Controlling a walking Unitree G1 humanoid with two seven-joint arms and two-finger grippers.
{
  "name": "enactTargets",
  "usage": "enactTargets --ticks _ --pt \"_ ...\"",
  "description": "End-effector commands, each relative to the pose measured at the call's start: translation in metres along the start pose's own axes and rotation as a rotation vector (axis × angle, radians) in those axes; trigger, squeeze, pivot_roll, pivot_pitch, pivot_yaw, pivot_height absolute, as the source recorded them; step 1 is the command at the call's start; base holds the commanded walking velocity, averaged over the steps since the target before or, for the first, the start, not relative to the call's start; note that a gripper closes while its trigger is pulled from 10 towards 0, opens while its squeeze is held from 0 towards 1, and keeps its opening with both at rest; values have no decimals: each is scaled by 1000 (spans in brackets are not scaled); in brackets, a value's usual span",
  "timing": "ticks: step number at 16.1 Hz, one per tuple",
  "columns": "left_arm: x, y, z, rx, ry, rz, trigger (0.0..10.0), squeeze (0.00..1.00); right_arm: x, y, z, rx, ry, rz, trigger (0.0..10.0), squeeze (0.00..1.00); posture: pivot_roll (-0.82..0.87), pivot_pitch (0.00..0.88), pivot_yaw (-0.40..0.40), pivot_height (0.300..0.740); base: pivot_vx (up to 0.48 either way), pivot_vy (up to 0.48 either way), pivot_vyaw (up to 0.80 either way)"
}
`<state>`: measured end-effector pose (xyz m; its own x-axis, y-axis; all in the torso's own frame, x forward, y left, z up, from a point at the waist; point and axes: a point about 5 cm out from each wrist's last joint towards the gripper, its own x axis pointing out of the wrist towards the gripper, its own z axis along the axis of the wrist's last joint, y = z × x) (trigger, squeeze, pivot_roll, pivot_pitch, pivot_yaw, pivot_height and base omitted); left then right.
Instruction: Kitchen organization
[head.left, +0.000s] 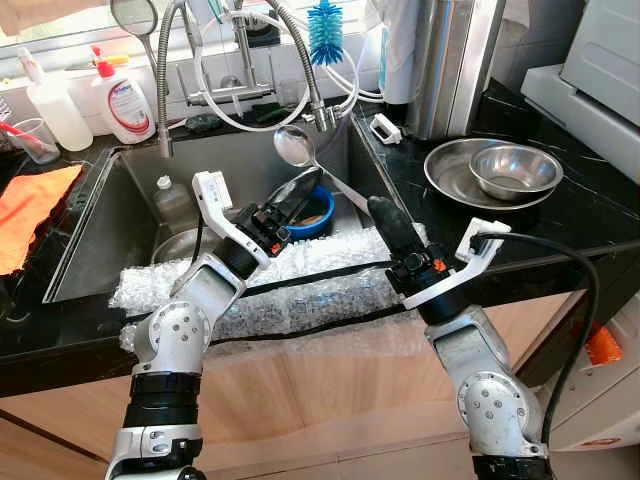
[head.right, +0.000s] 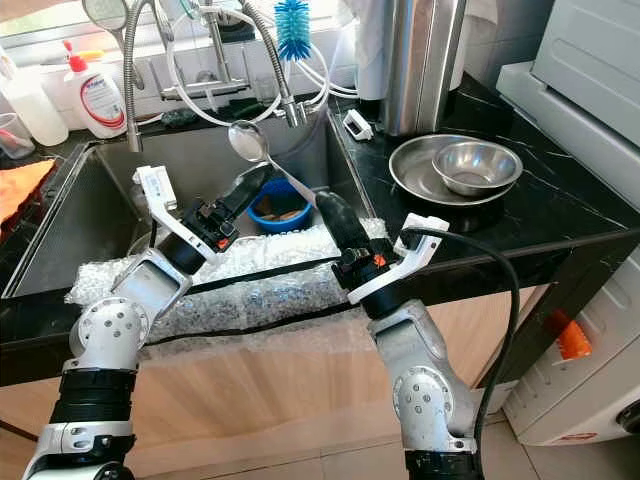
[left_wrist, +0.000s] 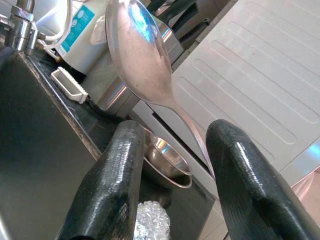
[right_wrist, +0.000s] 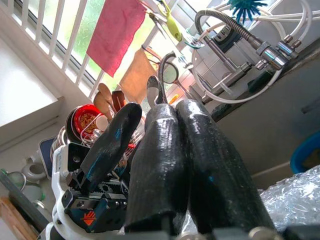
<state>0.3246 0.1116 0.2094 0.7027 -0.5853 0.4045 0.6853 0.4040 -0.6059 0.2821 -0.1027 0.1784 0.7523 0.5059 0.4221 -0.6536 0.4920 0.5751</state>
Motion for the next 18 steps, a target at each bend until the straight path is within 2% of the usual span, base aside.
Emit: enactTargets --ticks 1,8,10,11,18 --pt "0 -3 2 5 0 -20 10000 0 6 9 -3 10 17 49 10000 0 -166 0 90 740 0 0 0" --pt "0 -3 2 2 -4 -20 10000 0 6 17 -13 27 75 105 10000 0 -167 0 90 740 0 0 0" --pt "0 -3 2 0 -8 -18 4627 0 5 17 -15 25 87 104 10000 0 -165 0 87 740 0 0 0" --pt "0 -3 3 -2 -11 -16 0 0 5 17 -15 25 91 103 10000 0 -166 0 87 740 0 0 0" --pt "-1 -2 4 -17 -28 -18 0 0 5 16 -16 21 93 92 10000 0 -166 0 89 740 0 0 0"
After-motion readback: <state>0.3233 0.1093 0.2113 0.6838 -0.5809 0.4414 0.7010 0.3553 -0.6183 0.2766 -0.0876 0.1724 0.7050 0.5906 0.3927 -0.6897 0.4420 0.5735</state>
